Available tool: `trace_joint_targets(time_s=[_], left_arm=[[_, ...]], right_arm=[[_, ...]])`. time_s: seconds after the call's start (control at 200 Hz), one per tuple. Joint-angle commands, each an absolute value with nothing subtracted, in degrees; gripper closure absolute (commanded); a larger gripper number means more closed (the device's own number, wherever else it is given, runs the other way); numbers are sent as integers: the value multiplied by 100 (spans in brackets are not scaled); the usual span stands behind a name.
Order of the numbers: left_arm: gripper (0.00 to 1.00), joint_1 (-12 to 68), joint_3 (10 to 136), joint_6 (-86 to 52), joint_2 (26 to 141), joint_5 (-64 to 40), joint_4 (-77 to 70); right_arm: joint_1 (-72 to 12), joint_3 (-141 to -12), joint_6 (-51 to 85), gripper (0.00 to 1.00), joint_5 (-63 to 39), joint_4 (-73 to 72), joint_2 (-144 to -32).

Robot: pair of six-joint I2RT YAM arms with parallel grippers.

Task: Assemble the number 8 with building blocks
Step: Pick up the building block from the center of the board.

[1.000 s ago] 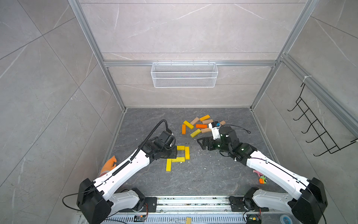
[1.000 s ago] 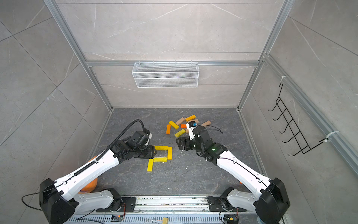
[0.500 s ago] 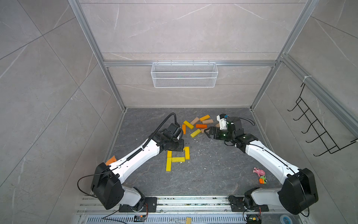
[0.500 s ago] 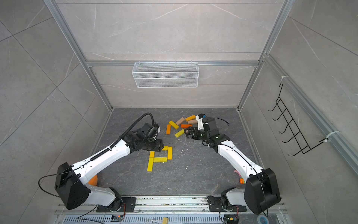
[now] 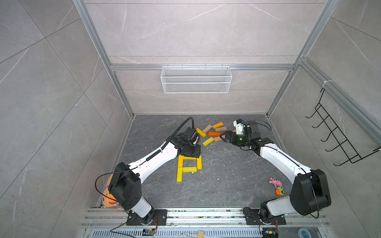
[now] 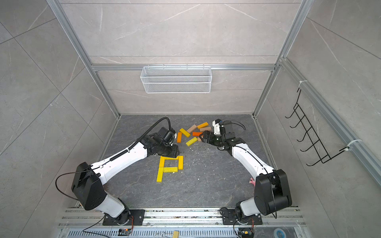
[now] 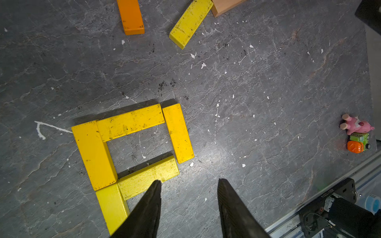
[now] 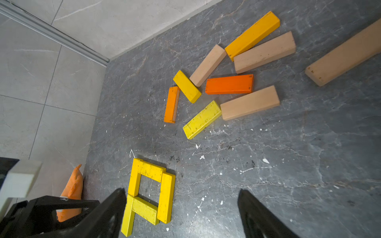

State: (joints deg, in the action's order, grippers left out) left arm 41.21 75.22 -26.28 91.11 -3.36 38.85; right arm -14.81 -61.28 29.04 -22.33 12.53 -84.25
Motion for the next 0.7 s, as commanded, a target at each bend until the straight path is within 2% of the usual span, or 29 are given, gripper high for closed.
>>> trace_joint_targets(time_s=[0.0, 0.334, 0.694], left_arm=[[52, 4140, 7740, -2435, 9210, -470, 3782], [52, 4139, 8276, -1947, 9892, -310, 3815], [52, 3886, 8911, -1752, 10797, -289, 3639]], right_arm=[[-1383, -6319, 3103, 13, -2160, 1514, -8615], [-1277, -6249, 3255, 13, -1979, 1473, -8745], [-1276, -6174, 2938, 12, -2650, 1279, -8657]])
